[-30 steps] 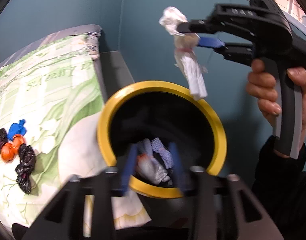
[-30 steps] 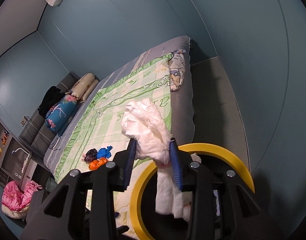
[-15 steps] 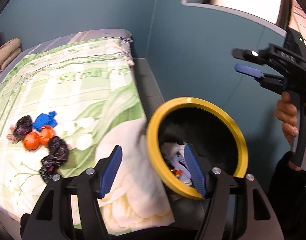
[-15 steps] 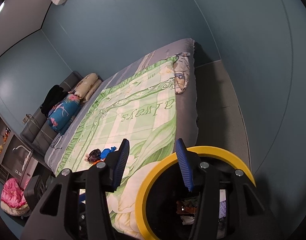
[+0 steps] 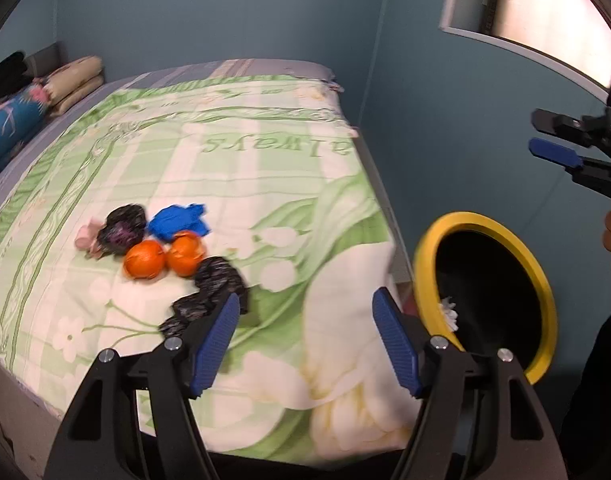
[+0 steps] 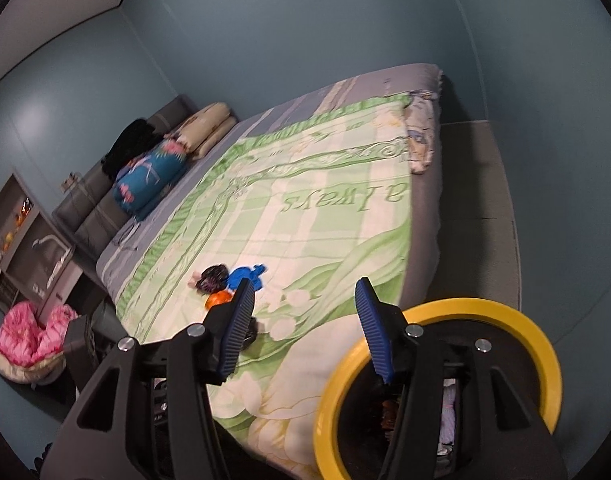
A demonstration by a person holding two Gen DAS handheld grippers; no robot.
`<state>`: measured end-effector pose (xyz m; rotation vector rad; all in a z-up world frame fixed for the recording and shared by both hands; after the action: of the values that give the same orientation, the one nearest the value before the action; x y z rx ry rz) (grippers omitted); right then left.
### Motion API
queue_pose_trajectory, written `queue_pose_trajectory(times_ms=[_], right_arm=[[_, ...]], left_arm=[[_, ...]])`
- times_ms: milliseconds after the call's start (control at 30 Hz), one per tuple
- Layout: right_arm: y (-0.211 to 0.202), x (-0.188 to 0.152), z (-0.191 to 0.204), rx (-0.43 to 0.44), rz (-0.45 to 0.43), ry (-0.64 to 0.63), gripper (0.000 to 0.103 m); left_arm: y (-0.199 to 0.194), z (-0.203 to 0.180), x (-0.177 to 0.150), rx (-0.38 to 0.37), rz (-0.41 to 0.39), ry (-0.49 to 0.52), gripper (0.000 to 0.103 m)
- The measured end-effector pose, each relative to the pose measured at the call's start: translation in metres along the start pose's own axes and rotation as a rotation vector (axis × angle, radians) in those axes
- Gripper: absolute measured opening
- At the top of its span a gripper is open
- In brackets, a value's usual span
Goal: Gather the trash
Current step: 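Grasp the black plastic bag with the left gripper while the right grasps an orange peel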
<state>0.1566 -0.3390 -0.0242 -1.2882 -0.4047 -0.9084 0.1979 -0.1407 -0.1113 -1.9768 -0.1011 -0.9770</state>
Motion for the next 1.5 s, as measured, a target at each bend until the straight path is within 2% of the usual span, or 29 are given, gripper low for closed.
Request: queue_pose_trajectory(times_ms=[300, 633, 833, 1100, 1200, 1500], right_arm=[[0.044, -0.007, 0.058, 0.028, 0.101, -0.103, 0.050], [0.113, -0.030, 0.122, 0.040, 0.246, -0.232, 0.050], [0.170, -0.050, 0.156, 0.022, 0.363, -0.312, 0.050], [0.252, -0.082, 0.190, 0.040, 0.561, -0.358, 0.050], [0.277, -0.094, 0.194, 0.018, 0.625, -0.362, 0.050], [0.313, -0.111, 0.204, -0.031, 0.669, -0.370, 0.050]], left_arm=[[0.004, 0.059, -0.017, 0.051, 0.015, -0.093, 0.066], [0.030, 0.106, -0.043, 0.044, 0.056, -0.213, 0.066], [0.047, 0.118, -0.048, 0.010, 0.056, -0.265, 0.066], [0.065, 0.131, -0.050, -0.035, 0.044, -0.337, 0.066], [0.072, 0.133, -0.051, -0.051, 0.041, -0.360, 0.066], [0.086, 0.131, -0.056, -0.086, 0.056, -0.369, 0.064]])
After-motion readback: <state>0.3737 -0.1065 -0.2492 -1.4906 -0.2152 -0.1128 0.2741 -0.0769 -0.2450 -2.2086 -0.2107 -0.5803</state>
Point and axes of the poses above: each gripper's, at about its wrist camera, not at the fingertips, and y roughly the way its jaws point, z to its left, x to its top, the point moved 10 cm from there along y, roughly the way its jaws point, and after that the axes turned 13 degrees about -x, right-handed, at the moved point
